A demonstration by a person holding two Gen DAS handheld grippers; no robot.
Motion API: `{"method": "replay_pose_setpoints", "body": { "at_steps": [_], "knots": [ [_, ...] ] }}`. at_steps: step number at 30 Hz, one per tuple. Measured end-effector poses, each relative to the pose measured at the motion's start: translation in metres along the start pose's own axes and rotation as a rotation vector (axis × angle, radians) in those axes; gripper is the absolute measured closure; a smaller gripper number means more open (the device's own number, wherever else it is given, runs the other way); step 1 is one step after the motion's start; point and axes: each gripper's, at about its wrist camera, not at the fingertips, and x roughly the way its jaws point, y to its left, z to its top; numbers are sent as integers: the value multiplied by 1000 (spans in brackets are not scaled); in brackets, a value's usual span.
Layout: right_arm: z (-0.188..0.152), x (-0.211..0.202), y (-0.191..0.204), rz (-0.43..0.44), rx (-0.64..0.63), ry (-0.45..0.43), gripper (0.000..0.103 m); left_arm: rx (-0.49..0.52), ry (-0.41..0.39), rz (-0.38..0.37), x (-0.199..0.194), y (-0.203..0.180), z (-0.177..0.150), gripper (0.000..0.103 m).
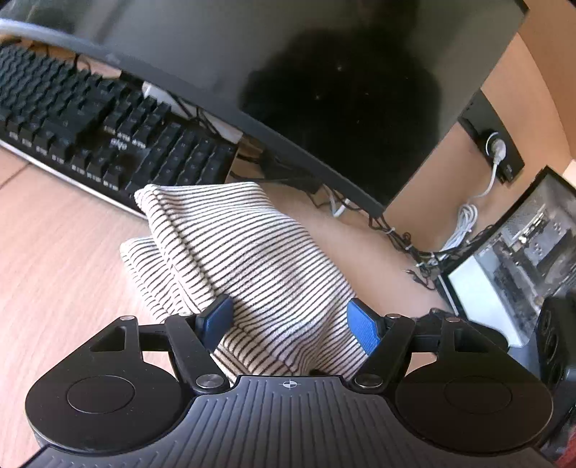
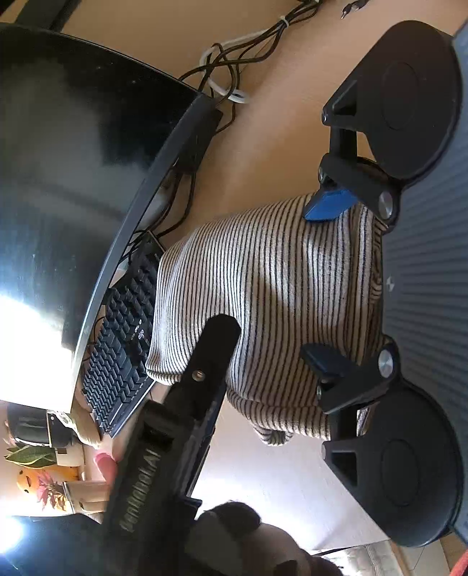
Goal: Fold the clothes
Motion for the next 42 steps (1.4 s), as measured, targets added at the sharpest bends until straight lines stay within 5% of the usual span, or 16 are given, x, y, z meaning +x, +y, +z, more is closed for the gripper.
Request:
{"method": "replay_pose_setpoints", "body": {
  "at_steps": [8, 13, 17, 22, 28, 32, 42],
  "knots": [
    [-1, 6, -5, 37, -10, -21, 21, 41, -35, 118, 10, -18, 0, 27],
    [-4, -6, -28, 139, 30, -30, 19, 42, -106, 304, 4, -47, -15, 23],
    [-29, -43, -50, 201, 70, -75, 0, -53, -186, 423, -26, -78, -52, 11],
    [-72, -90, -71, 241, 86, -144, 0, -89, -267, 584, -55, -127, -116, 1],
    [-110, -124, -89, 187, 81, -438, 0, -50, -342, 693, -63, -176, -168, 0],
    [-121, -109, -104, 177, 73, -414, 0, -77, -352, 776, -53, -190, -184, 0],
    [-147, -96, -111, 186, 61, -388, 0, -66, -340, 786, -38, -212, -185, 0]
  ]
}}
